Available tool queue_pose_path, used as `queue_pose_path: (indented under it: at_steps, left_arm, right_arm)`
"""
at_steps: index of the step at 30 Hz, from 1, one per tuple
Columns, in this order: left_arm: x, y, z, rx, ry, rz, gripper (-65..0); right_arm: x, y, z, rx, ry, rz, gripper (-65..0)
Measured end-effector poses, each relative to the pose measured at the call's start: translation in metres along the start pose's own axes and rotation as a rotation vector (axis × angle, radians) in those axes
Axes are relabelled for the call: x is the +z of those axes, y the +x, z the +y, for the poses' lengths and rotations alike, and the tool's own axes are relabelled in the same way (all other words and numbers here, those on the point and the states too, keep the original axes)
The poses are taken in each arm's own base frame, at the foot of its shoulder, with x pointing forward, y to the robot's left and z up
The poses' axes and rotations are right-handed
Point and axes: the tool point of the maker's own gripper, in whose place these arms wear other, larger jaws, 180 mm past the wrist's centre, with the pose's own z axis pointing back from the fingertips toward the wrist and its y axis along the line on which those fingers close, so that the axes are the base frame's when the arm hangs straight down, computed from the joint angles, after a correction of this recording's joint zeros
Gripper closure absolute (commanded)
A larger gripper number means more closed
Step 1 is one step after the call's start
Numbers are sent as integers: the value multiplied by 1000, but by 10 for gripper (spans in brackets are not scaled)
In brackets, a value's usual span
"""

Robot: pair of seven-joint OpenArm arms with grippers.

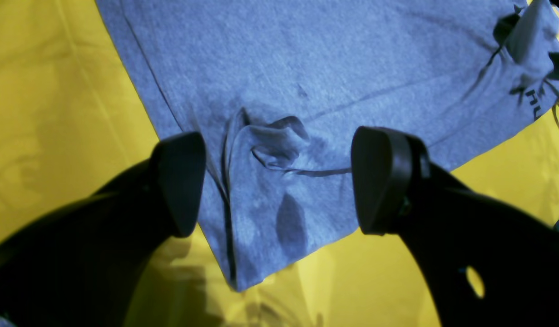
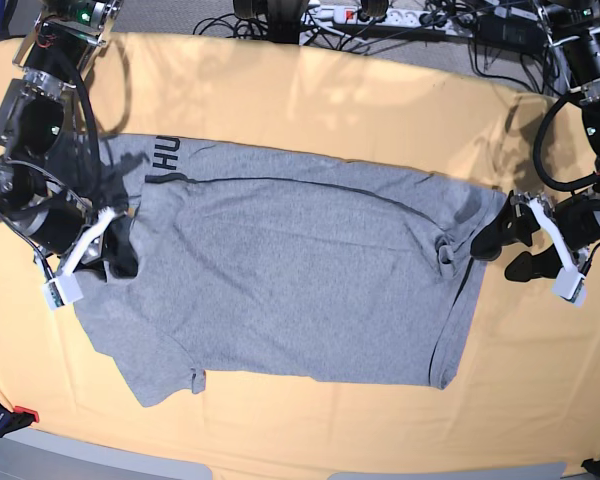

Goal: Layout the t-shirt on the table in an organized manner, then fold the t-shirt properly

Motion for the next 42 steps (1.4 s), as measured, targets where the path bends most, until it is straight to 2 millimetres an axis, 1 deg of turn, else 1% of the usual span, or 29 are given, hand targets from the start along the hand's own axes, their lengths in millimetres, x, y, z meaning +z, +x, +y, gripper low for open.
queue_pose_path:
  at_steps: [5, 7, 9, 14, 20, 25, 31, 32, 33, 35, 36, 37, 39, 42]
  left_arm:
    - [0, 0, 0, 0, 0, 1, -494]
    - [0, 0, 0, 0, 0, 1, -494]
    - [0, 0, 0, 0, 0, 1, -494]
    - [0, 0, 0, 0, 0, 1, -494]
    - [0, -1, 1, -1, 6, 7, -494]
    - [0, -3, 3, -4, 15, 15, -494]
    - [0, -3, 3, -4, 15, 15, -494]
    - [0, -4, 4, -6, 21, 21, -494]
    - [0, -5, 5, -8, 28, 28, -494]
    - [2, -6, 9, -9, 45, 33, -494]
    - [4, -6, 12, -8, 61, 32, -494]
    - [7, -5, 18, 6, 92, 25, -494]
    - [17, 0, 34, 56, 167, -6, -494]
    - [35, 2, 54, 100, 262, -28, -494]
  right_arm:
    - [-14, -8, -2, 80, -52, 43, 0]
    - [-15, -8, -5, 99, -75, 44, 0]
    - [-14, -11, -13, 122, -118, 67, 0]
    - [-11, -19, -41, 34, -269, 97, 0]
    - [-7, -44, -71, -83, -423, 160, 0]
    - [-6, -55, -78, -134, -461, 182, 0]
    - [-3, -56, -84, -178, -504, 176, 0]
    - [-3, -56, -84, -175, -501, 176, -46]
    - [-4, -55, -83, -152, -488, 178, -112]
    - [-5, -52, -83, -142, -488, 171, -263]
    - [-3, -51, -86, -135, -504, 173, -320]
    - [0, -49, -92, -136, -538, 175, -347]
    - [6, -42, -105, -145, -612, 170, -349]
    - [7, -30, -110, -144, -627, 151, -349]
